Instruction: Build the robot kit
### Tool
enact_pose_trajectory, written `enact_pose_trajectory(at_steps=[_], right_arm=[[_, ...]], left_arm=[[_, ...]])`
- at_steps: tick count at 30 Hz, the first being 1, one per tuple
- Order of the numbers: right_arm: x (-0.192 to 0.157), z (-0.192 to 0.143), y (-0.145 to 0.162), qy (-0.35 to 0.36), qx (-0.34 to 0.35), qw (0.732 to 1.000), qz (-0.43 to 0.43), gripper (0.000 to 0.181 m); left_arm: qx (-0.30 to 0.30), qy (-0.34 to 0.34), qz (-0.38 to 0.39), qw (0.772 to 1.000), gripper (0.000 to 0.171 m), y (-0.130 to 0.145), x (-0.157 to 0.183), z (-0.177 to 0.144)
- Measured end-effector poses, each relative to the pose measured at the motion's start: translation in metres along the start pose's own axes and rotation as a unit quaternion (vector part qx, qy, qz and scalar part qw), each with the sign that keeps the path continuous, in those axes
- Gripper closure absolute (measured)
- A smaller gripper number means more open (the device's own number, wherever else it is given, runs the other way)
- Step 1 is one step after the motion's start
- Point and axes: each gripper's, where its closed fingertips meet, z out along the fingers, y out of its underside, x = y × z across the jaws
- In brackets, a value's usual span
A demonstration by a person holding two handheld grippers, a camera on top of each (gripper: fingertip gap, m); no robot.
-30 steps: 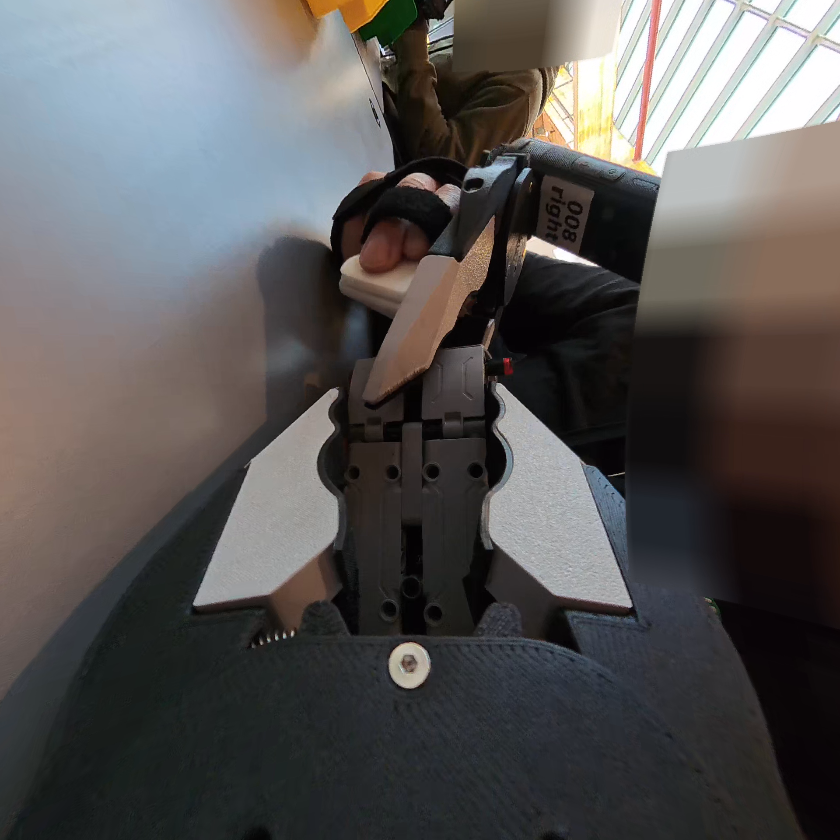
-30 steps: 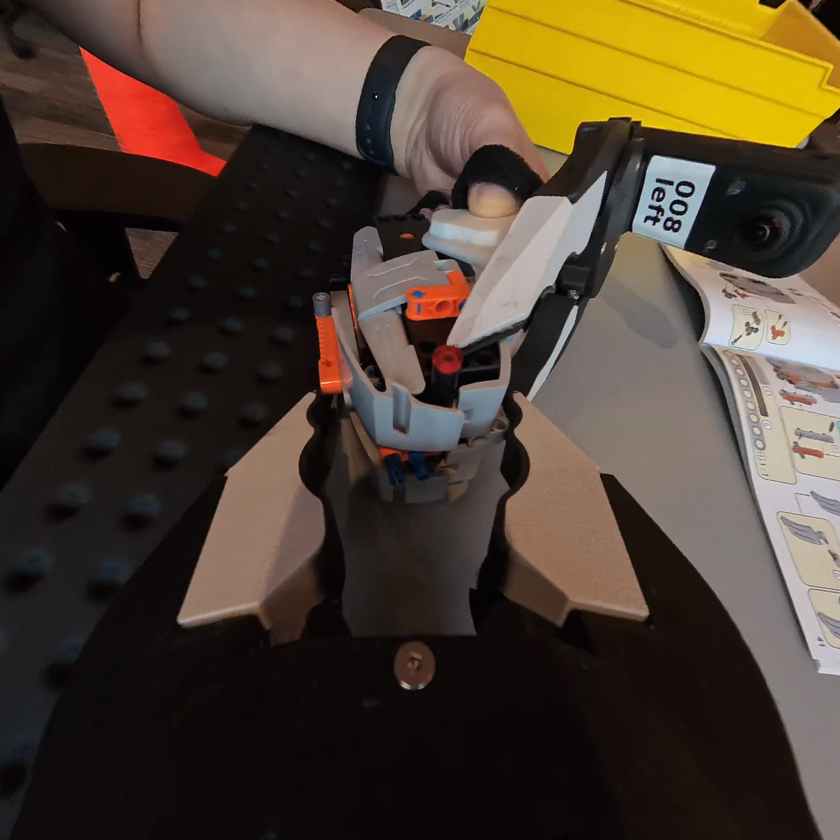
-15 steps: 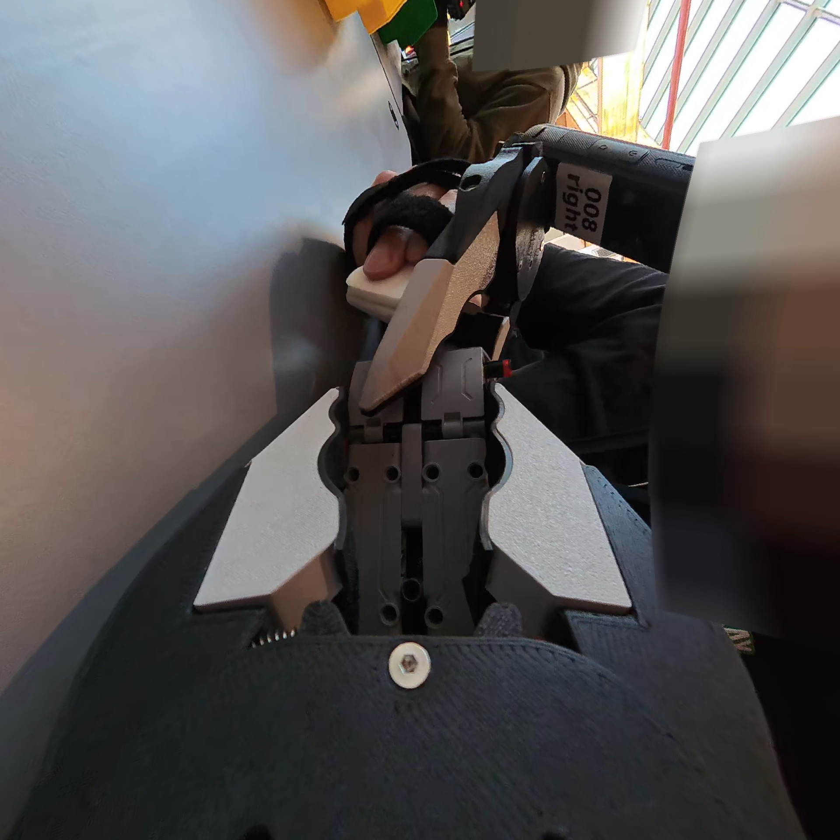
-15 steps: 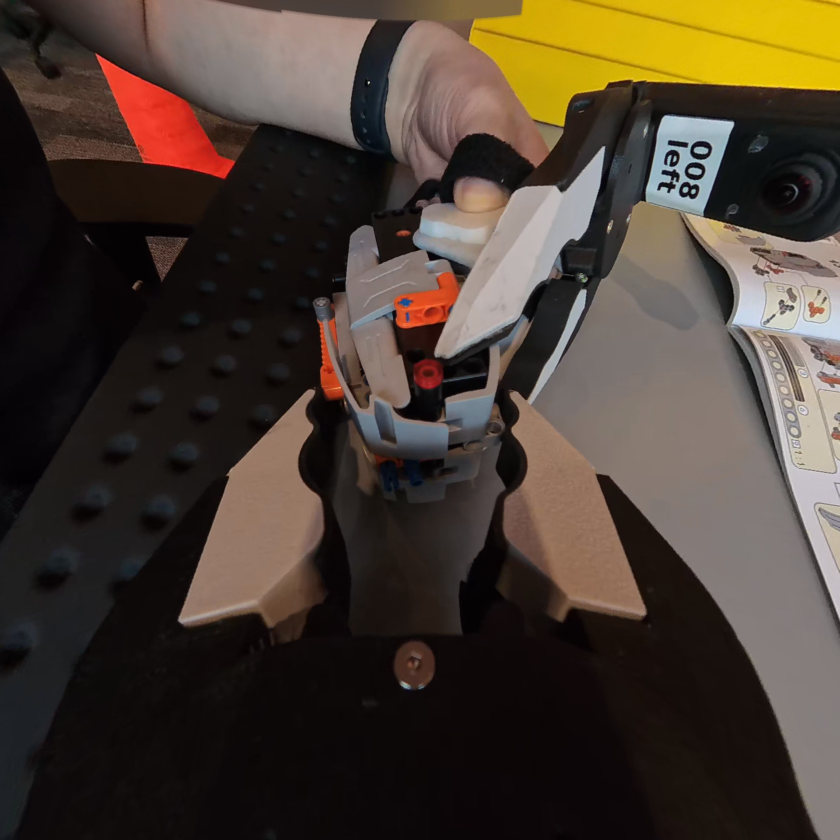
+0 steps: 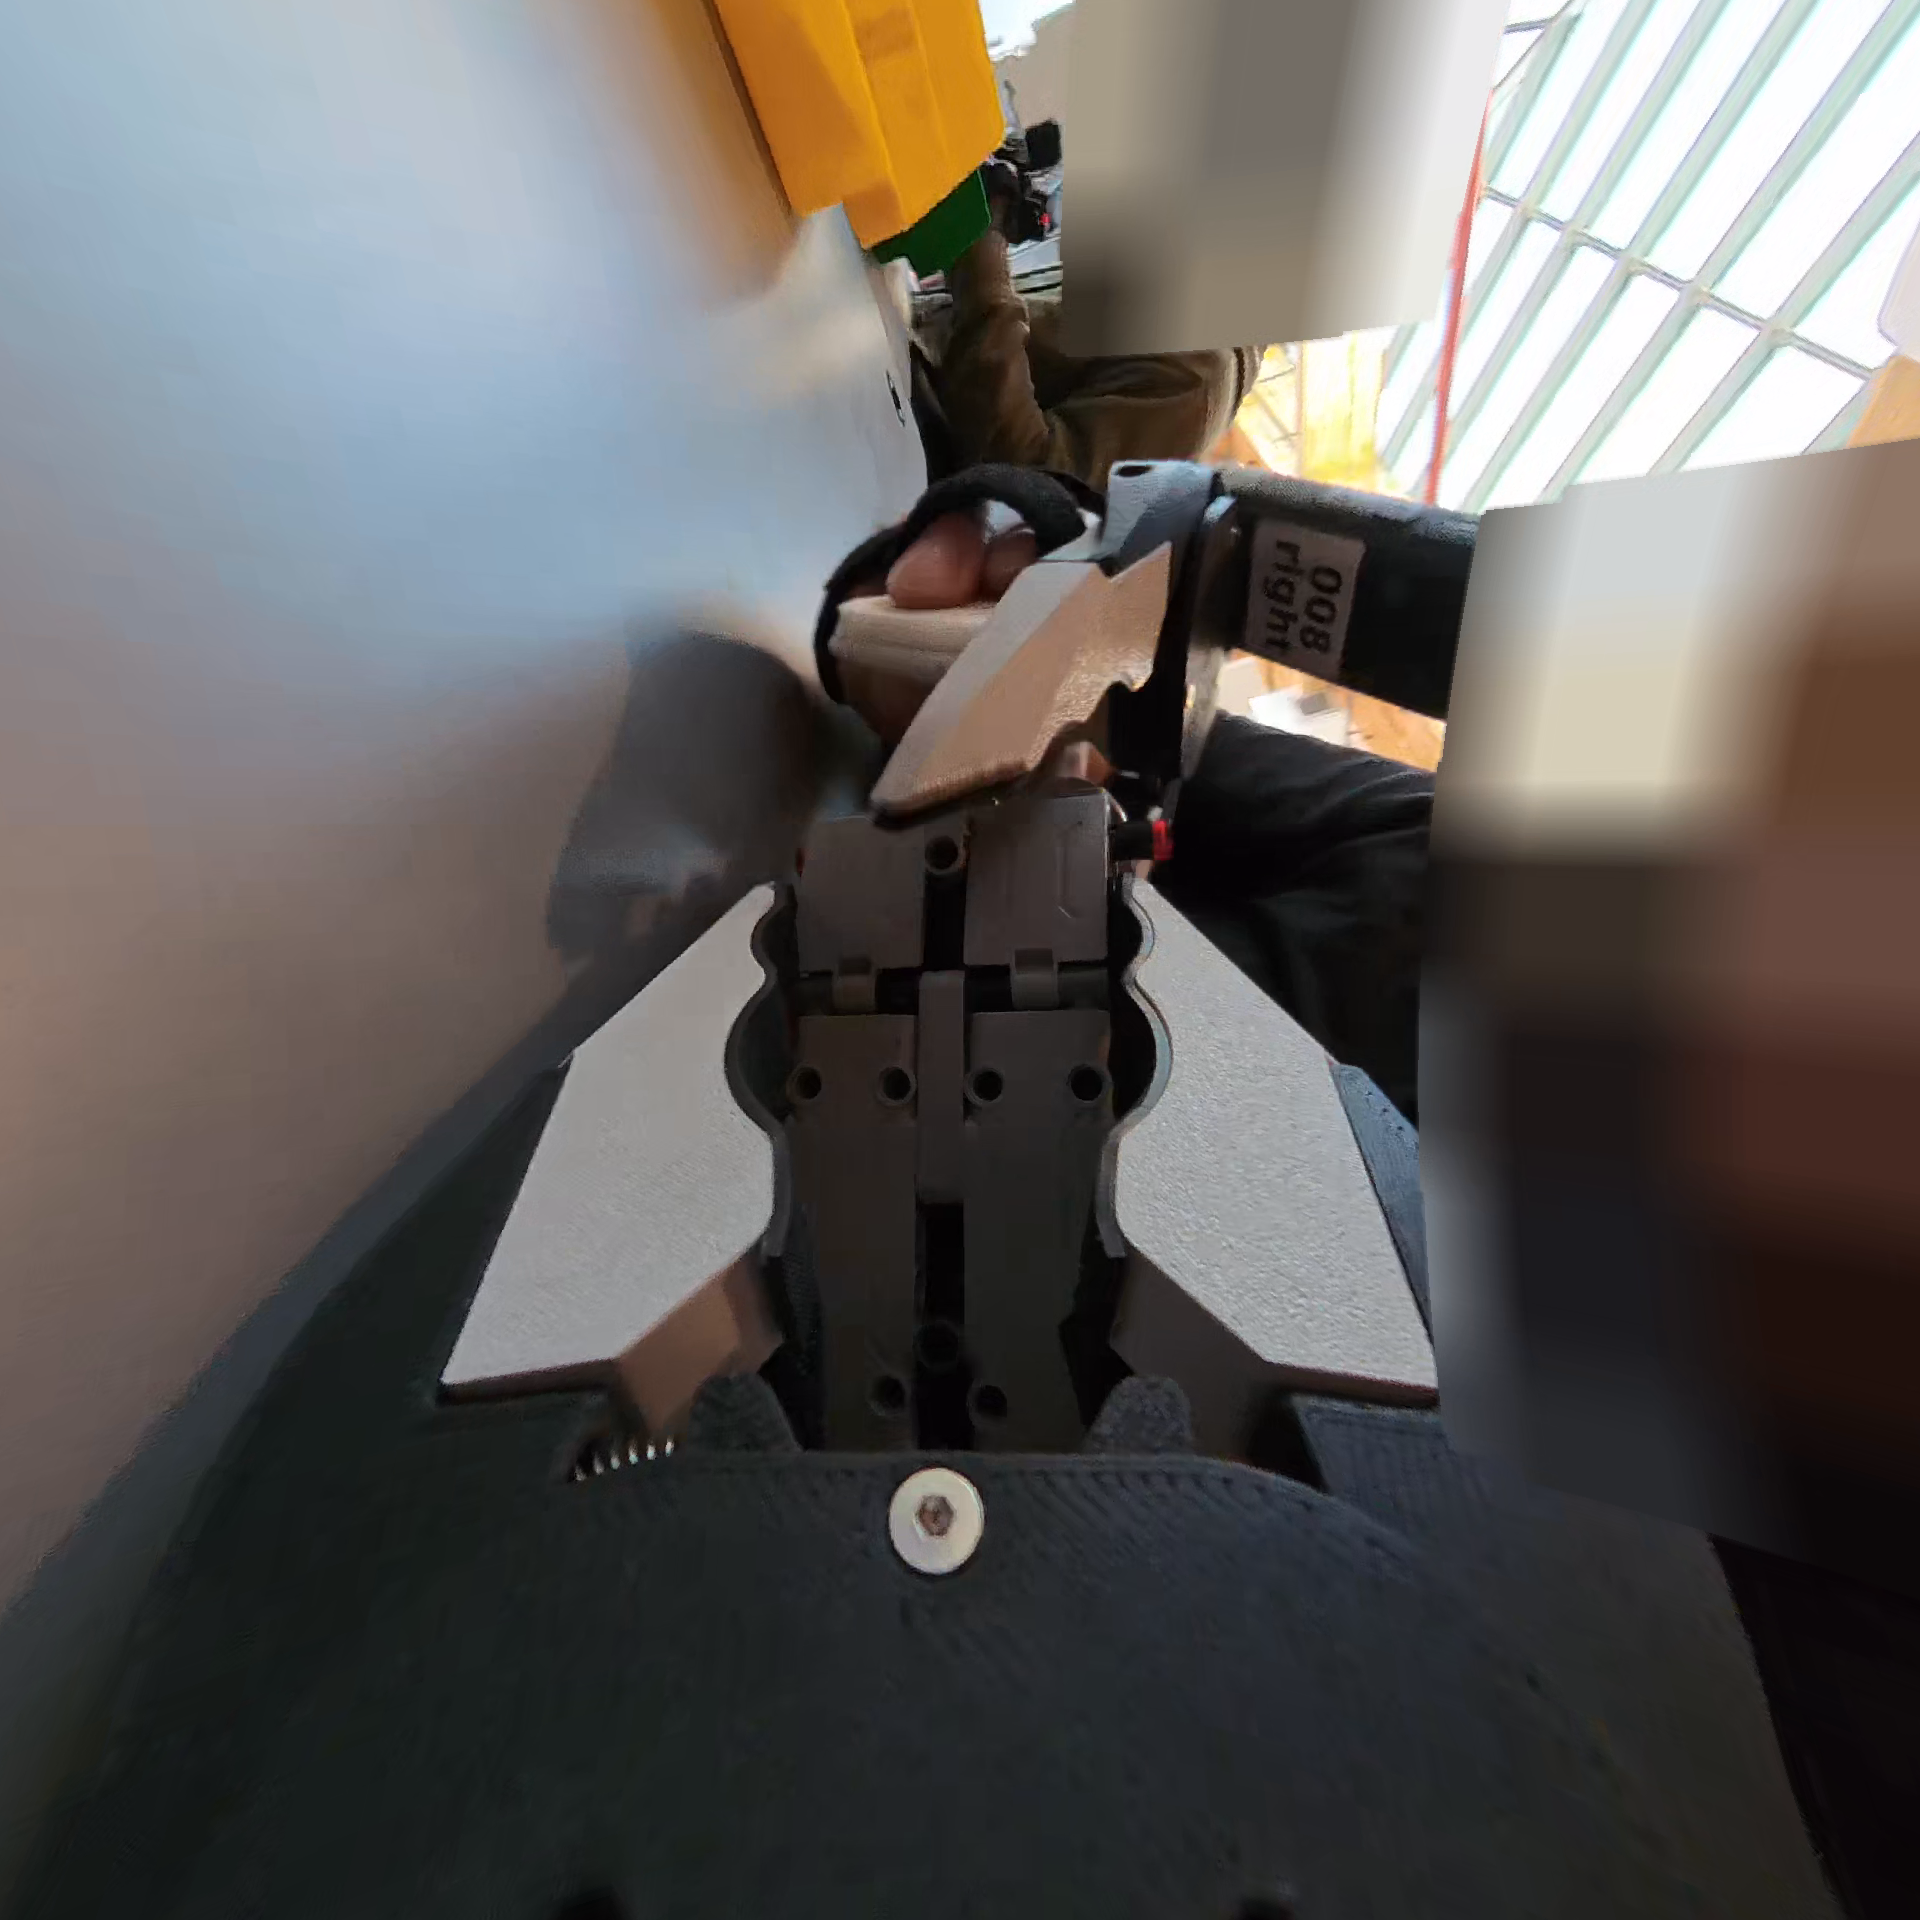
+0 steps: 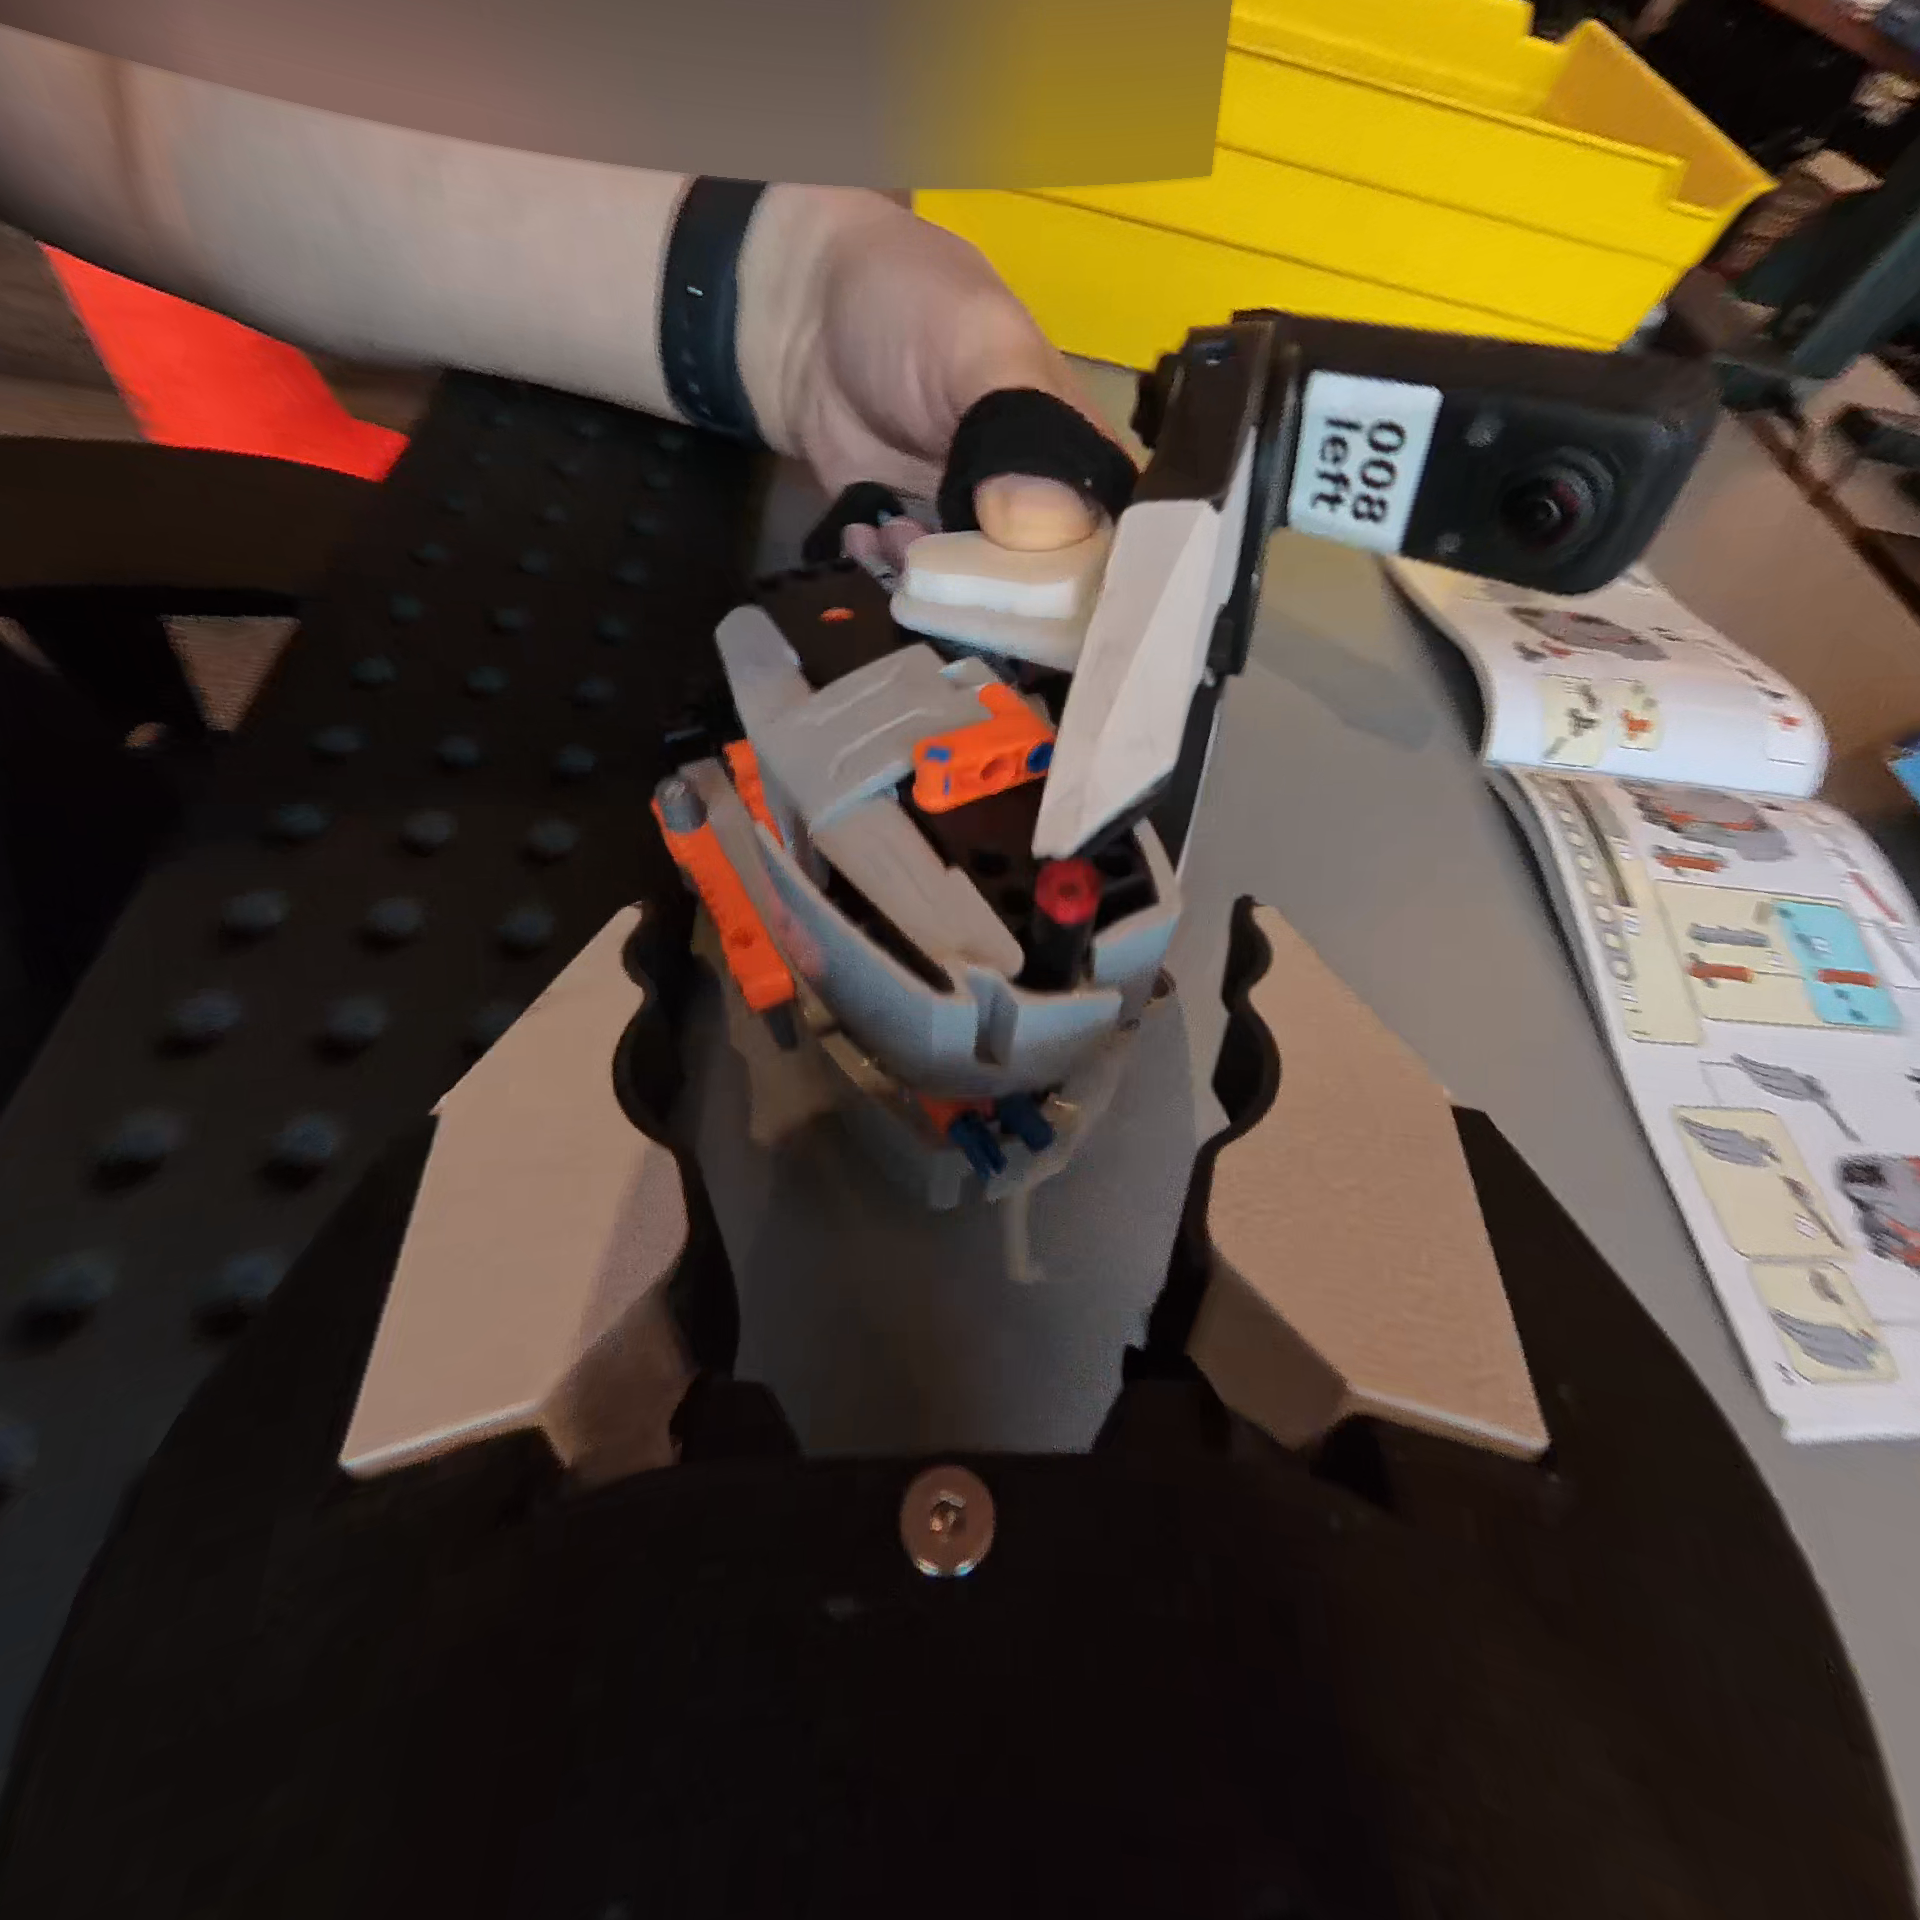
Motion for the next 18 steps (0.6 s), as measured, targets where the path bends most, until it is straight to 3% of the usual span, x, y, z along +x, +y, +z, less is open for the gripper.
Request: enact_pose_trajectory(at_steps=[3, 5, 14, 18], right_arm=[[0.004, 0.005, 0.007, 0.057, -0.039, 0.997, -0.039, 0.076], [0.008, 0.005, 0.01, 0.077, -0.053, 0.993, -0.067, 0.088], [0.008, 0.006, 0.009, 0.073, -0.05, 0.995, -0.046, 0.088], [0.031, -0.011, -0.001, 0.115, -0.012, 0.993, -0.018, 0.085]], left_arm=[[0.014, -0.031, 0.021, 0.999, 0.112, -0.004, -0.004, -0.001], [0.025, -0.034, 0.014, 0.999, 0.113, -0.006, -0.005, -0.002], [0.033, -0.036, 0.013, 0.999, 0.113, -0.007, -0.005, -0.003], [0.108, 0.012, -0.01, 0.994, 0.113, -0.028, 0.004, -0.018]])
